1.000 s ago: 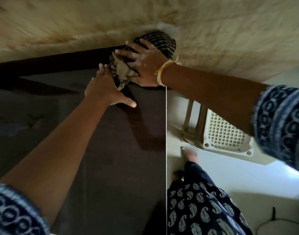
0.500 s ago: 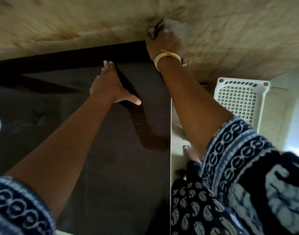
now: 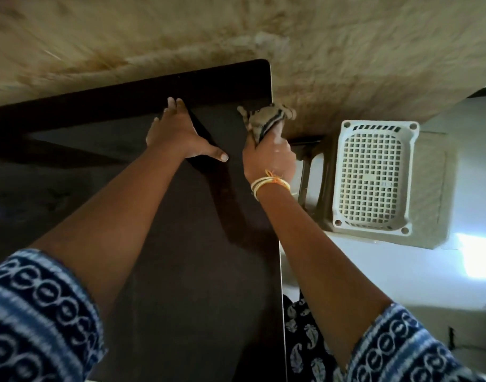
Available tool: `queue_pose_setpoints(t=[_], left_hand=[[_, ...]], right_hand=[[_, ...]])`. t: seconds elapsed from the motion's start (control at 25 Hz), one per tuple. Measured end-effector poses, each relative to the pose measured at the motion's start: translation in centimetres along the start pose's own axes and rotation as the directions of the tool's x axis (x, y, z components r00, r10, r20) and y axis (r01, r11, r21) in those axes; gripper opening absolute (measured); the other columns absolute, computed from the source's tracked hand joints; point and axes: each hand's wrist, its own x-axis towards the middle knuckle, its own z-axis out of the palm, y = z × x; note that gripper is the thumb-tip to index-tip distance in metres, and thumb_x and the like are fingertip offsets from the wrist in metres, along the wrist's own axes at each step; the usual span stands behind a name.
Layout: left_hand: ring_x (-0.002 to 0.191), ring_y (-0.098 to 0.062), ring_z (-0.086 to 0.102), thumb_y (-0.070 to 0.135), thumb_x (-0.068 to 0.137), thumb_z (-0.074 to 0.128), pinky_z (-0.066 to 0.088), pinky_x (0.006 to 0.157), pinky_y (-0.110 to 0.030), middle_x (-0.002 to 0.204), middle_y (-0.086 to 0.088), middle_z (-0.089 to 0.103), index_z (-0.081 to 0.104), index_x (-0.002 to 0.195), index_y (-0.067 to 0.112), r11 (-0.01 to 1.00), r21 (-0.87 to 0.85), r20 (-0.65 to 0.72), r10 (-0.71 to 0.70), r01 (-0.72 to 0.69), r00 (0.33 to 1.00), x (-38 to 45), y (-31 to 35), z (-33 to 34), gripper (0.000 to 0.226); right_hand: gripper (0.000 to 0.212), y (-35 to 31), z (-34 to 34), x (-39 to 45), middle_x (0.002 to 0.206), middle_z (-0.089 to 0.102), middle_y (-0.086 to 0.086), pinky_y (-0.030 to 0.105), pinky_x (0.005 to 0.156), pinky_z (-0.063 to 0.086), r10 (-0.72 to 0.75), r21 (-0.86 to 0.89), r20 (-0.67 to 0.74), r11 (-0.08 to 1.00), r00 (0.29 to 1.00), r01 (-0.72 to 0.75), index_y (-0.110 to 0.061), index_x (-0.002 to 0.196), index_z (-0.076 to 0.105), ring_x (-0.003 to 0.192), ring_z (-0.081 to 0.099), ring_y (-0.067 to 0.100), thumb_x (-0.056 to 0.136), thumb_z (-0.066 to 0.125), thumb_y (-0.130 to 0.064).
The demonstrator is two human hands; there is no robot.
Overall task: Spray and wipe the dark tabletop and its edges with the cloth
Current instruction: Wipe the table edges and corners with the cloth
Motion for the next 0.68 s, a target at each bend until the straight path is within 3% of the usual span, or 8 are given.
queue_pose_setpoints(t=[0.12,0.24,0.36,0.68], left_hand=[[0.151,-0.024,0.008,0.065,0.053,0.082,0.009,0.122,-0.045,0.164,-0.008,0.007,0.014,0.155,0.013,0.997,0.042,-0.148,0.067,-0.061,0.987,-1.4,-0.1,0.7,0.133],[0.149,-0.022,0.016,0.045,0.078,0.074,0.009,0.121,-0.042,0.161,-0.006,0.021,0.032,0.149,0.017,0.945,0.115,-0.347,0.327,-0.306,0.879,-5.1,-0.1,3.6,0.088],[0.149,-0.018,0.019,0.027,0.088,0.066,0.009,0.122,-0.040,0.160,-0.003,0.025,0.035,0.148,0.020,0.842,0.138,-0.309,0.536,-0.521,0.785,-9.9,-0.2,7.5,0.068],[0.149,-0.017,0.018,0.034,0.088,0.067,0.010,0.122,-0.041,0.161,-0.001,0.023,0.037,0.148,0.025,0.754,0.137,-0.233,0.654,-0.642,0.719,-17.8,-4.6,12.7,0.067]], right_hand=[[0.075,1.4,0.5,-2.1,0.121,0.062,0.017,0.046,0.088,0.050,-0.001,-0.031,-0.019,1.000,1.000,0.001,-0.014,0.152,0.015,0.108,0.062,0.039,0.094,0.046,-0.050],[0.074,3.0,1.0,-5.0,0.123,0.061,0.018,0.044,0.089,0.049,0.000,-0.070,-0.047,0.998,0.999,-0.003,-0.014,0.153,0.014,0.111,0.061,0.039,0.095,0.042,-0.052],[0.073,4.9,1.7,-8.4,0.121,0.063,0.019,0.043,0.088,0.048,0.023,-0.037,-0.082,0.999,0.996,-0.026,-0.015,0.152,0.017,0.110,0.060,0.039,0.095,0.038,-0.057],[0.066,11.0,3.1,-18.8,0.115,0.065,0.018,0.041,0.085,0.048,0.088,0.005,-0.115,0.996,0.989,-0.088,-0.025,0.148,0.028,0.106,0.061,0.041,0.093,0.038,-0.060]])
